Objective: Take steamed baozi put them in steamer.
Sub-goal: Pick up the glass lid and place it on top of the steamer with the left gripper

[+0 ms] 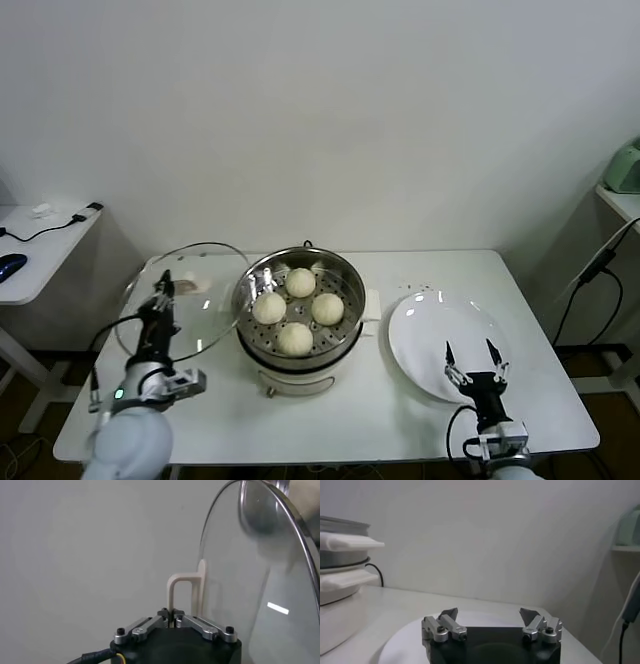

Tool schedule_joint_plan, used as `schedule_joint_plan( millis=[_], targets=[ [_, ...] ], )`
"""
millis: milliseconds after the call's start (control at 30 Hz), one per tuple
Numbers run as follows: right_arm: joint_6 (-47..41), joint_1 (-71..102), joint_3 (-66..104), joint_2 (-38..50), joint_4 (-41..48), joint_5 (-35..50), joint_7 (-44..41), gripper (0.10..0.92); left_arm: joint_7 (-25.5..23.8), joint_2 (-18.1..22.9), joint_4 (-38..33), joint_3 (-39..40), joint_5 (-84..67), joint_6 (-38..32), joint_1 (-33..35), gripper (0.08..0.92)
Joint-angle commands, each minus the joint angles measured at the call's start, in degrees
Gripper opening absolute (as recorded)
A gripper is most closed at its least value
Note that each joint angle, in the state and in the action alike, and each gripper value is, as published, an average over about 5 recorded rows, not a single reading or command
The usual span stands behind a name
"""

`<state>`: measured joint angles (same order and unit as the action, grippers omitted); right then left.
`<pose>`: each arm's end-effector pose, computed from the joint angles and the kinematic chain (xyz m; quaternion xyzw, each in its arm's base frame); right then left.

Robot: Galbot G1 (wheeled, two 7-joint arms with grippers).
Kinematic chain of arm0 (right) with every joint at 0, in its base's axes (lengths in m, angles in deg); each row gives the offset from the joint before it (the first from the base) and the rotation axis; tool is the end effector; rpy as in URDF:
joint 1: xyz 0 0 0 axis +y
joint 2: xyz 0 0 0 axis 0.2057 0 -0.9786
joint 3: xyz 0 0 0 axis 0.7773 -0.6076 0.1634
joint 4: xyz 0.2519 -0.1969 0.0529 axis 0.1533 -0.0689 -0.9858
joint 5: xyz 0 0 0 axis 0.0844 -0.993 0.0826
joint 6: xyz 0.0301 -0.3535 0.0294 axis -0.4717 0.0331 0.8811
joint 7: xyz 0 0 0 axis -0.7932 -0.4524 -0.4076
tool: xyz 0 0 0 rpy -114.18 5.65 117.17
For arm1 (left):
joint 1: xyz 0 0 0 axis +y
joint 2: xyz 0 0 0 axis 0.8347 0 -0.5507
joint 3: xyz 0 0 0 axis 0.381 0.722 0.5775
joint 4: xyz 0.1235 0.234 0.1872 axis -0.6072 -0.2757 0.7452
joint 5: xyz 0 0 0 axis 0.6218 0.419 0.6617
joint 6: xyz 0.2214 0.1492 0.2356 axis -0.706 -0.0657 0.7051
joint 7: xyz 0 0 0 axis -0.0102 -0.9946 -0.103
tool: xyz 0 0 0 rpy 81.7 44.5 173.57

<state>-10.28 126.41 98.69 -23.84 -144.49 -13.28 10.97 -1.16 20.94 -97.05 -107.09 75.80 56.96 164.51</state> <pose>0.2106 -0.0873 -0.3867 -0.0166 -0.9959 0.0709 0.0540 0.2466 0.0316 -0.2345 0.0776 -0.7534 -0.6518 0.0389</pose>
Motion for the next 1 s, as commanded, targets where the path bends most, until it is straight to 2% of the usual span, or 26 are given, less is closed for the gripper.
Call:
schedule_joint_plan(
  millis=[33,167,333,667,800,1000],
  targets=[
    [4.3,0.0,0.0,-0.4,1.6,-0.1,-0.1,0.823,-4.1,-0.1,-6.9,5.9,3.5,4.7,-2.4,0.132],
    [5.6,0.0,0.1,-0.8,2.3,0.0,-0.1,0.823,-6.5,3.0,-6.2,15.3,9.6,9.2,-6.1,0.132],
    [6.7,0.1,0.4,-1.2,3.1,0.0,-0.1,0.823,-8.6,9.4,-2.6,22.4,17.3,12.7,-9.5,0.132],
    [9.1,0.8,1.2,-1.8,3.8,0.1,1.0,0.823,-9.1,19.3,5.4,29.7,27.4,14.4,-13.0,0.132],
    [10.1,0.9,1.6,-2.0,4.1,0.0,1.7,0.823,-8.9,21.2,8.7,30.8,28.6,14.4,-13.7,0.132],
    [11.0,1.0,1.8,-2.3,4.3,0.0,2.2,0.823,-8.8,21.9,12.7,30.8,29.5,14.3,-15.1,0.132]
  ],
)
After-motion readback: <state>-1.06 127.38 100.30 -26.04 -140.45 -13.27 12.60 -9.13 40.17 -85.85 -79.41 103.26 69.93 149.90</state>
